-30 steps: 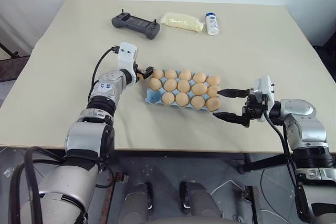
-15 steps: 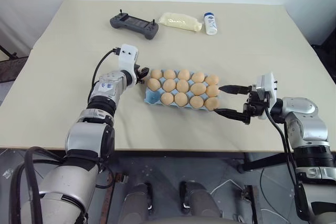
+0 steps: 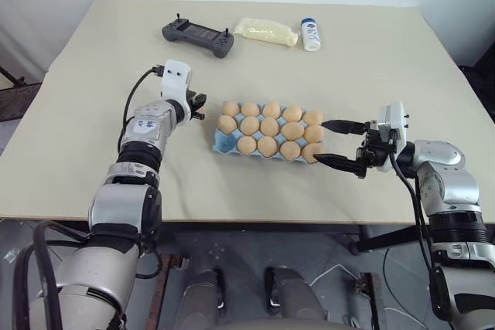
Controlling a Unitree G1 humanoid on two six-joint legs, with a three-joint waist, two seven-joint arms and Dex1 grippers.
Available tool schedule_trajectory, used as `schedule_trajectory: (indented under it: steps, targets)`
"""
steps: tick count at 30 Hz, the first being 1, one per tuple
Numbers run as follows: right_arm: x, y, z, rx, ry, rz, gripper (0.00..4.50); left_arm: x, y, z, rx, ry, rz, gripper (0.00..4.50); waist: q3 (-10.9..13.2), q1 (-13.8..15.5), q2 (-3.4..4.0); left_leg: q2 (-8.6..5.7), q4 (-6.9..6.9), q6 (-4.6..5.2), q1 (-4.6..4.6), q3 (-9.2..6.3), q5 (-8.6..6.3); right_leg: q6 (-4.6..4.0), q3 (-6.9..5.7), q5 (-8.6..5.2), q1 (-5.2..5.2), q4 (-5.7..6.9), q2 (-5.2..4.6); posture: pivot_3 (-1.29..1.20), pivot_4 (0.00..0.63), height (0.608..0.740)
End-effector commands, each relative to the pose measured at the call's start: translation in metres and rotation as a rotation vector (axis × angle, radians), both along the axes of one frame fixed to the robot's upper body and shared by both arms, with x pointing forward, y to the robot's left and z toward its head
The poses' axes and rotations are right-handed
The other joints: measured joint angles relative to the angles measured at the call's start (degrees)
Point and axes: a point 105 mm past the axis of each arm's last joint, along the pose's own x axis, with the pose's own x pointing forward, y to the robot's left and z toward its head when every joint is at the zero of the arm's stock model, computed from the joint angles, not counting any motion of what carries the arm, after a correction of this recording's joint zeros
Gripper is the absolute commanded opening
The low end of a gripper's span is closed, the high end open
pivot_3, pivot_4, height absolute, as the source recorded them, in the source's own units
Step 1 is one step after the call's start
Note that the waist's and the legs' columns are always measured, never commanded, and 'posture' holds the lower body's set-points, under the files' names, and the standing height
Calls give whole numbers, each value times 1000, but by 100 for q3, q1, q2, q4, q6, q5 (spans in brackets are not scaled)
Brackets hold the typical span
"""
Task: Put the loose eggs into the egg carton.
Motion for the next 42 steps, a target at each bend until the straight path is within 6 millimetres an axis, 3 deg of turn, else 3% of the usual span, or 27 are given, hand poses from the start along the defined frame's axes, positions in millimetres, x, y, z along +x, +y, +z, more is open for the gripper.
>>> schedule_trajectory:
  steps: [1, 5, 8, 12, 17, 21, 27, 32, 42]
  targets:
    - [0, -4, 15, 33, -58, -14, 4500, -2, 1, 37, -37, -112, -16, 1186, 0, 0, 0, 0, 0, 0, 0, 0, 0, 0, 0, 0, 0, 0, 0, 0, 150, 740]
    - [0, -5, 15, 31, -56, -19, 4500, -12, 0, 56, -59, -169, -52, 1186, 0, -10, 0, 0, -1, 0, 0, 2, 1, 0, 4, 0, 0, 1, 0, 0, 150, 740]
    - [0, -4, 13, 33, -53, -20, 4500, -19, 3, 59, -48, -176, -58, 1186, 0, -12, 0, 1, 0, -1, 1, 3, 2, 0, 9, 0, 0, 6, 1, 0, 150, 740]
    - [0, -5, 13, 31, -50, -23, 4500, -45, -15, 62, -51, -180, -211, 1186, 0, -13, 0, 1, 0, -3, 3, 4, 4, 0, 42, 0, -1, 15, 2, 0, 150, 740]
    - [1, -5, 15, 44, -59, -20, 4500, -79, -24, 55, -91, -142, -386, 1186, 0, -13, 0, 1, 3, -5, 3, 3, 5, -1, 55, 0, 0, 17, 1, 0, 150, 740]
    - [1, -4, 16, 60, -66, -15, 4500, -95, -28, 49, -148, -116, -483, 1186, 0, -15, 0, 1, 2, -7, 8, 2, 9, -2, 58, -1, 1, 22, 1, 0, 150, 740]
    - [1, -2, 11, 62, -65, -23, 4500, -100, -42, 29, -188, -37, -569, 1186, 0, -15, 0, 0, 3, -6, 11, -2, 14, -3, 57, -1, 4, 25, -1, 0, 150, 740]
    - [-2, -5, 6, 61, -55, -41, 4500, -95, -49, 25, -251, -30, -595, 1186, 0, -11, 0, -1, 0, -5, 9, -3, 14, -3, 56, -1, 4, 19, -2, 0, 150, 740]
    - [-7, -6, 1, 60, -48, -60, 4500, -74, -61, 2, -253, 15, -595, 1186, 0, -12, 0, -1, 1, -3, 10, -5, 14, -4, 56, -1, 3, 21, -3, 0, 150, 740]
